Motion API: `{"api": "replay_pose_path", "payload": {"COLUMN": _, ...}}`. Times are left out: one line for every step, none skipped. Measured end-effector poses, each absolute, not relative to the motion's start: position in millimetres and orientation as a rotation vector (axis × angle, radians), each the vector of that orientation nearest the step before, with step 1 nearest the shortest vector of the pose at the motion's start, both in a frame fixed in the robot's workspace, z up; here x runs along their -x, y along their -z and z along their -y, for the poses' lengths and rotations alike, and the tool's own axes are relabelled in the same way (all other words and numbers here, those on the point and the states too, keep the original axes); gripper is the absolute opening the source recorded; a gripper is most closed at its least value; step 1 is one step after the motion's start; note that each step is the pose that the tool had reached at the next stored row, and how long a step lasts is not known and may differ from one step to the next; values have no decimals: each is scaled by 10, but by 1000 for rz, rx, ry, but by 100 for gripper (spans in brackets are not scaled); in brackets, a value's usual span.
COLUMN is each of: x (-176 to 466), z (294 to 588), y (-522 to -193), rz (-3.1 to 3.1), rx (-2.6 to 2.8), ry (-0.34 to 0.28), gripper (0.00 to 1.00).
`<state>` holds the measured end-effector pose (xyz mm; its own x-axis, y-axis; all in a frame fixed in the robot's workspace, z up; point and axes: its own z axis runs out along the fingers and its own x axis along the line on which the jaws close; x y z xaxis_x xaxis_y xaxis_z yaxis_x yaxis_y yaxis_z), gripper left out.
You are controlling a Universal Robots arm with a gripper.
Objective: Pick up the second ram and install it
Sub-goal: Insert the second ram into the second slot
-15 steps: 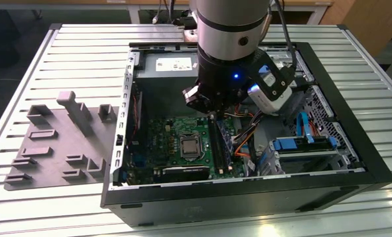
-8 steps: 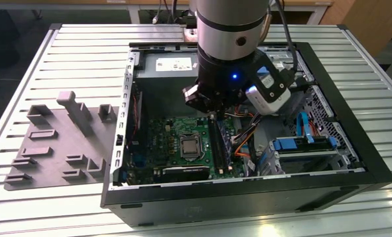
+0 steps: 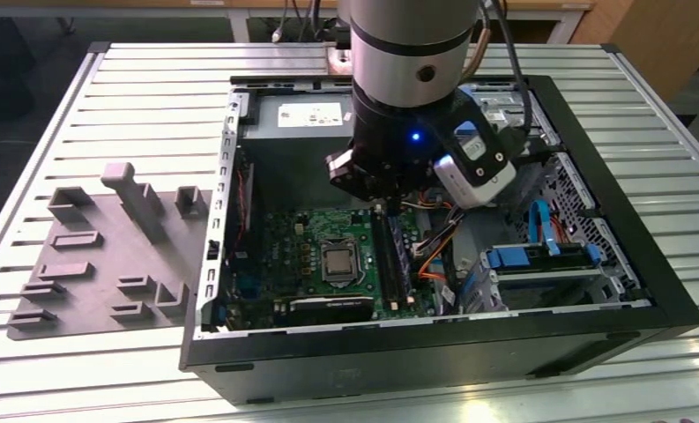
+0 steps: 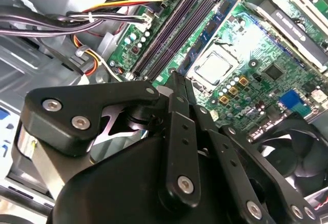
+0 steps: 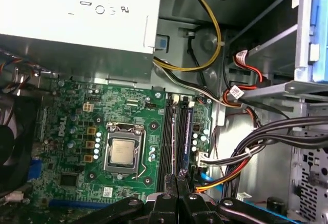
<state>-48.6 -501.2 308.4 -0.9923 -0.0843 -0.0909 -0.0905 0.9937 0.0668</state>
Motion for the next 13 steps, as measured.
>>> {"api": "replay_pose_path", "payload": {"x": 486, "z": 5012, "y": -3084, "rz": -3049, "rx": 122, "ry": -108, "gripper": 12}}
{"api": "replay_pose_path", "payload": {"x": 486, "z": 5012, "y": -3085, "rz": -3049, "rx": 111, "ry": -107, "gripper": 12}}
{"api": "replay_pose_path", "payload": {"x": 486, "z": 5012, "y": -3085, "rz": -3049, "rx": 100, "ry": -107, "gripper": 12}}
{"api": "replay_pose_path", "payload": {"x": 486, "z": 5012, "y": -3085, "rz": -3049, "rx": 89, "ry": -106, "gripper": 12}}
{"api": "replay_pose_path", "payload": {"x": 486, "z": 5012, "y": -3085, "rz": -3049, "rx": 78, "ry": -106, "gripper": 12}}
{"api": "replay_pose_path", "payload": {"x": 486, "z": 5012, "y": -3085, "rz": -3049, "rx": 67, "ry": -105, "gripper": 12}}
{"api": "replay_pose_path", "payload": {"x": 486, "z": 5012, "y": -3085, "rz": -3049, "rx": 55, "ry": -105, "gripper": 12}}
{"api": "replay_pose_path", "payload": {"x": 486, "z": 5012, "y": -3085, "rz": -3049, "rx": 43, "ry": -104, "gripper": 12}}
{"api": "replay_pose_path", "payload": {"x": 486, "z": 5012, "y": -3085, "rz": -3049, "rx": 31, "ry": -104, "gripper": 12}}
{"api": "replay_pose_path", "payload": {"x": 486, "z": 5012, "y": -3085, "rz": -3049, "rx": 19, "ry": -103, "gripper": 12}}
{"api": "replay_pose_path", "payload": {"x": 486, "z": 5012, "y": -3084, "rz": -3049, "rx": 7, "ry": -102, "gripper": 12}}
{"api": "replay_pose_path", "payload": {"x": 486, "z": 5012, "y": -3085, "rz": -3049, "rx": -5, "ry": -102, "gripper": 12}}
{"api": "replay_pose_path", "payload": {"x": 486, "z": 5012, "y": -3085, "rz": -3048, "rx": -18, "ry": -101, "gripper": 12}}
